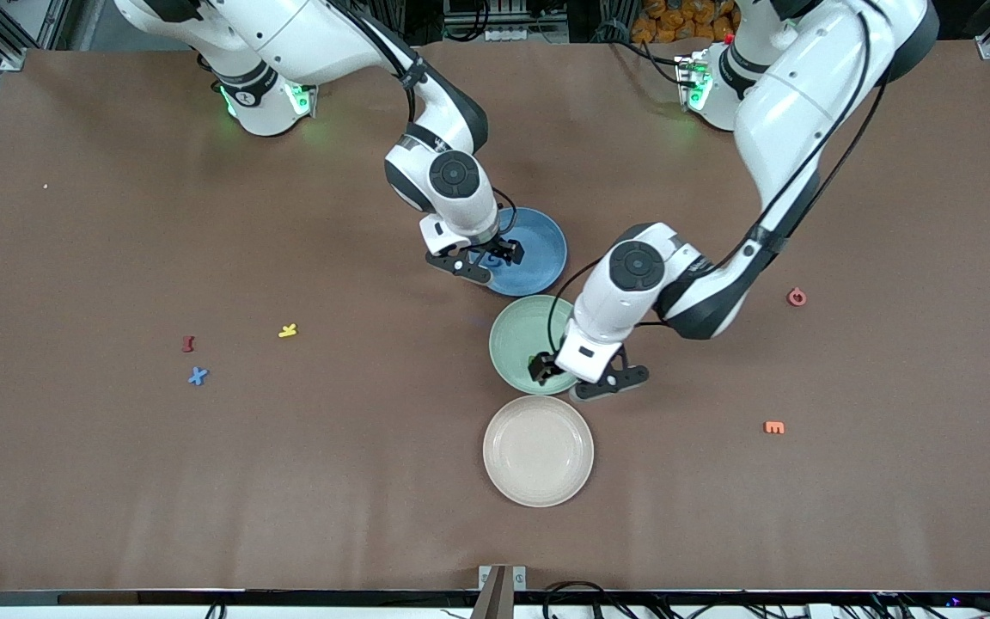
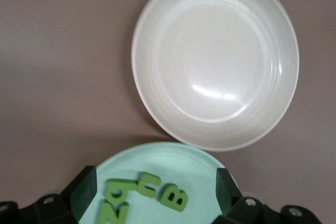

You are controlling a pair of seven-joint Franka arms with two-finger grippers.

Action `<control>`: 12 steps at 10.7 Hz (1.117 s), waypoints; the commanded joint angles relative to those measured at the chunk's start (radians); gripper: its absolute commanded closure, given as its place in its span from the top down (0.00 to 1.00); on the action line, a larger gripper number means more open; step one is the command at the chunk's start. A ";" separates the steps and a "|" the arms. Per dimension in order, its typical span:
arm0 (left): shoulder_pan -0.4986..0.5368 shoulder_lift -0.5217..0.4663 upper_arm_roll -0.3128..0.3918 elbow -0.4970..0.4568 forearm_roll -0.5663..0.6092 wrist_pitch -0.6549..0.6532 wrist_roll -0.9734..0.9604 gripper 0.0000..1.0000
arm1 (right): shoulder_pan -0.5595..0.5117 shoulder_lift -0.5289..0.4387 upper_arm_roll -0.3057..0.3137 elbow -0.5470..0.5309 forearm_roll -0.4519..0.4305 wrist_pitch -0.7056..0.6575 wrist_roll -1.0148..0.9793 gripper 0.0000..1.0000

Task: Sort letters by color into matching plates
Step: 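Release the blue c onto the blue plate with the right gripper, then move the right gripper to blue x while the left gripper withdraws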

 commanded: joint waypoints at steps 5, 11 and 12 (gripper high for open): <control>0.092 -0.328 -0.036 -0.005 -0.088 -0.423 0.089 1.00 | -0.235 -0.068 -0.066 0.021 -0.052 -0.118 -0.304 1.00; 0.291 -0.542 -0.039 -0.005 -0.253 -0.681 0.433 1.00 | -0.438 -0.064 -0.186 0.043 -0.060 -0.114 -0.623 1.00; 0.296 -0.566 -0.033 -0.005 -0.253 -0.694 0.469 1.00 | -0.474 -0.061 -0.194 0.053 -0.060 -0.113 -0.662 1.00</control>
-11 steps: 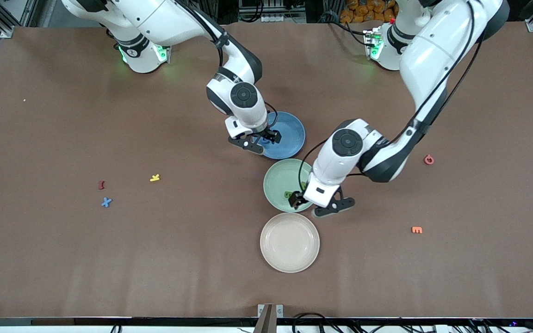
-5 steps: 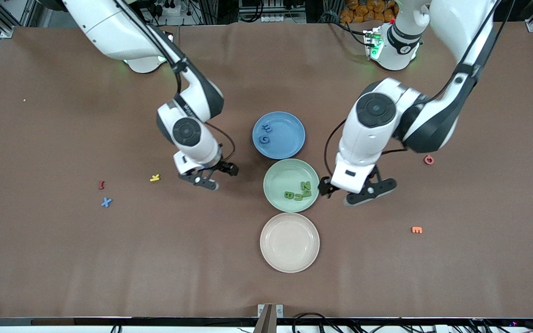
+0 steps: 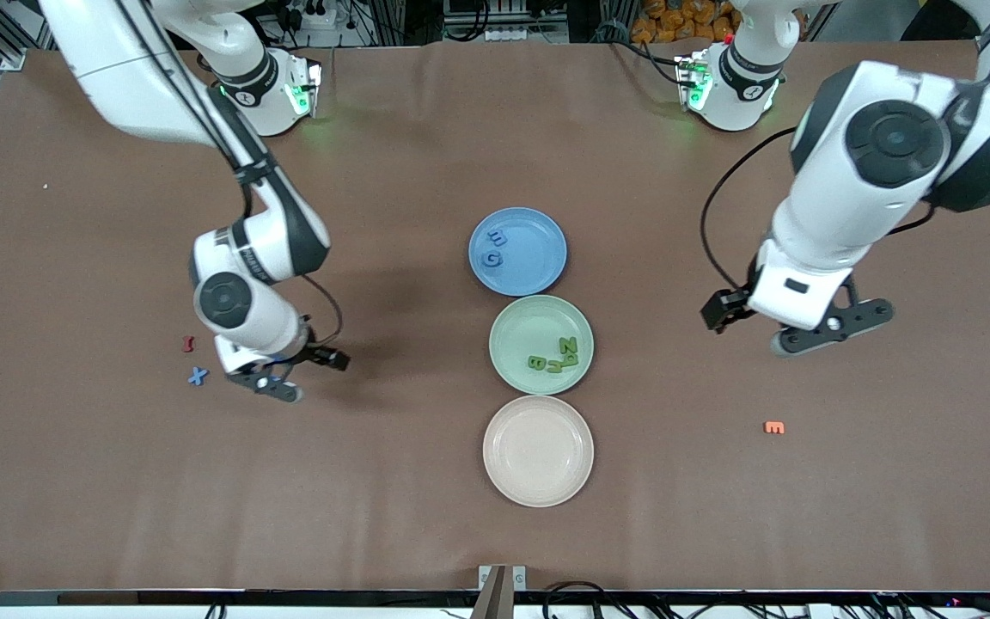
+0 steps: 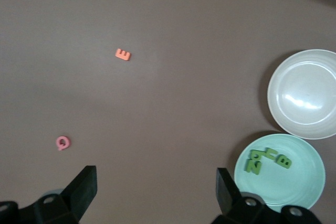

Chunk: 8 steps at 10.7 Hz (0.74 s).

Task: Sort letters by color into matching plates
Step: 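Move the right gripper to blue x while the left gripper withdraws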

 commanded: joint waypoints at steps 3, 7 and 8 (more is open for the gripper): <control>0.075 -0.093 0.000 -0.031 -0.027 -0.056 0.129 1.00 | -0.164 -0.003 -0.026 0.033 -0.010 0.001 -0.182 1.00; 0.077 -0.148 0.053 -0.031 -0.030 -0.105 0.266 1.00 | -0.237 0.022 -0.055 0.034 -0.010 0.038 -0.275 1.00; 0.059 -0.160 0.097 -0.031 -0.033 -0.114 0.316 1.00 | -0.249 0.029 -0.055 0.034 -0.012 0.047 -0.291 1.00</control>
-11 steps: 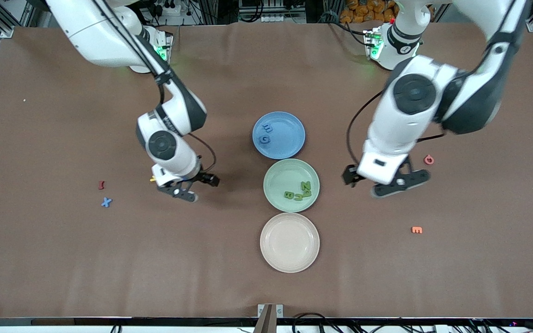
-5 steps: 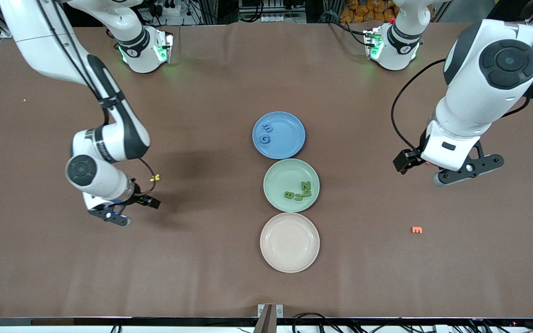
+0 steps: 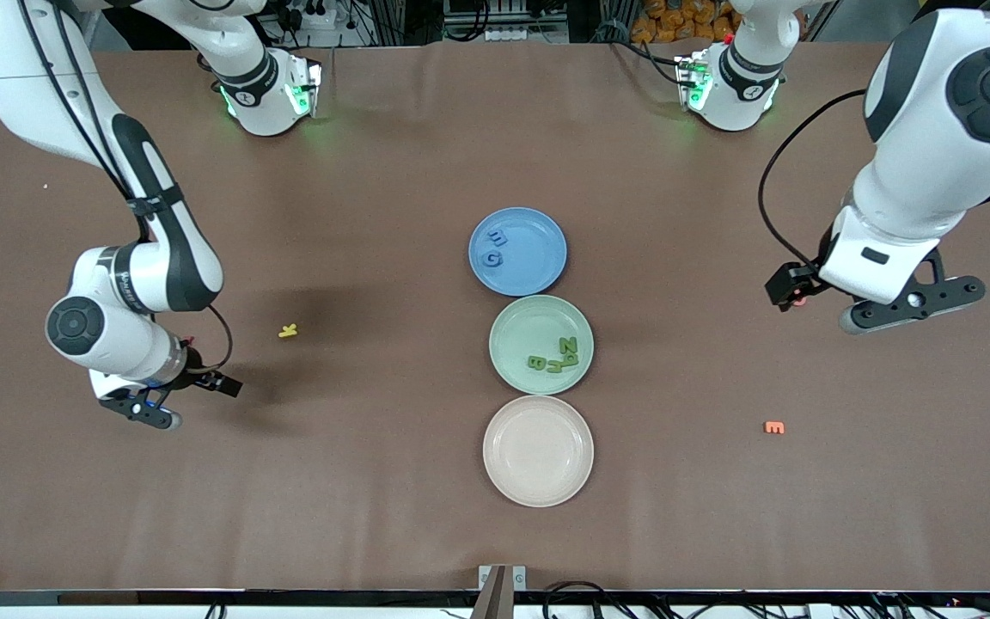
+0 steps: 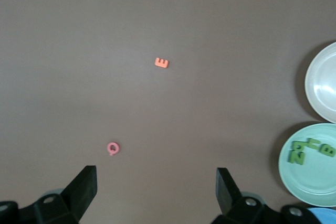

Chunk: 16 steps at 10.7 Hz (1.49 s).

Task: Sort letters by color into matching plates
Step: 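Move the right gripper to blue x while the left gripper withdraws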

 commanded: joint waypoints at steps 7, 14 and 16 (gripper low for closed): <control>-0.187 -0.107 0.389 0.032 -0.167 -0.134 0.404 1.00 | -0.113 0.085 0.008 -0.021 -0.040 0.160 -0.075 1.00; -0.153 -0.097 0.423 0.034 -0.207 -0.143 0.401 1.00 | -0.127 0.065 0.008 -0.136 -0.080 0.255 -0.075 1.00; -0.153 -0.106 0.414 0.034 -0.206 -0.144 0.402 1.00 | -0.127 0.065 0.008 -0.144 -0.081 0.272 -0.075 1.00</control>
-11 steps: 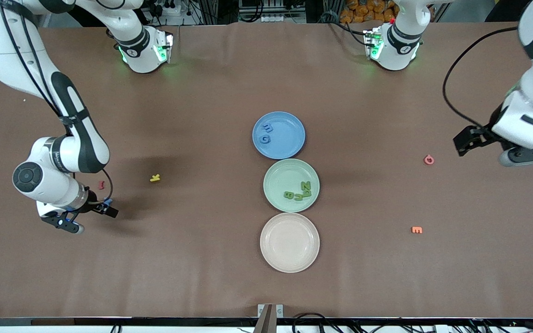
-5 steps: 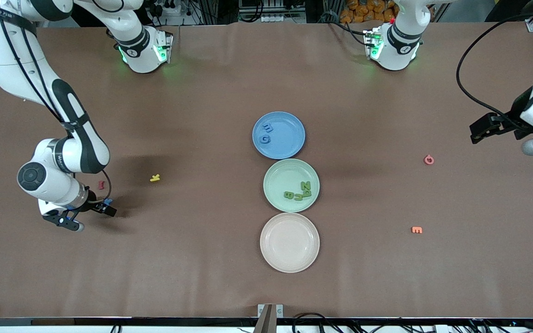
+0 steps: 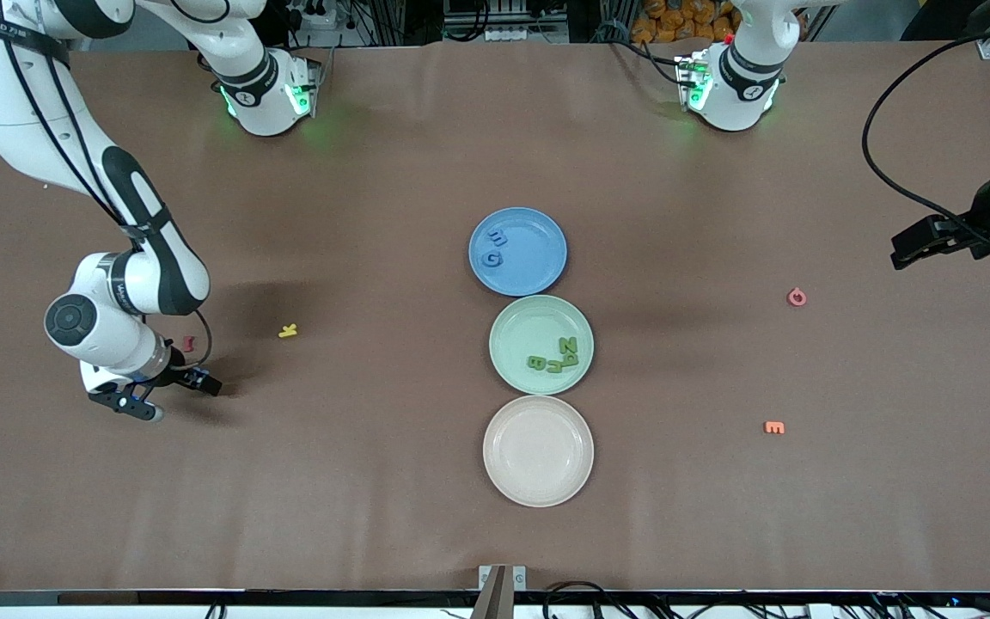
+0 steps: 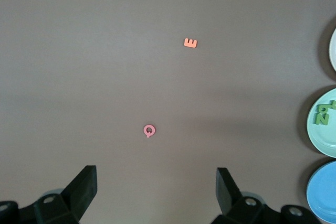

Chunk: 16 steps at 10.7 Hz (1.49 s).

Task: Sort letters by color into matching plates
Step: 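Grasp the blue x with the right gripper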

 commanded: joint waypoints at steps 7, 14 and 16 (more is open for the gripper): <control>-0.007 -0.074 0.006 -0.007 -0.032 -0.029 0.024 1.00 | -0.018 -0.042 0.014 -0.055 -0.025 0.020 -0.002 1.00; 0.034 -0.095 -0.003 -0.033 -0.070 -0.029 0.024 1.00 | -0.024 -0.071 0.014 -0.073 -0.023 0.011 -0.027 0.67; 0.034 -0.100 -0.003 -0.036 -0.070 -0.027 0.022 1.00 | -0.026 -0.080 0.014 -0.084 -0.023 0.011 -0.038 0.58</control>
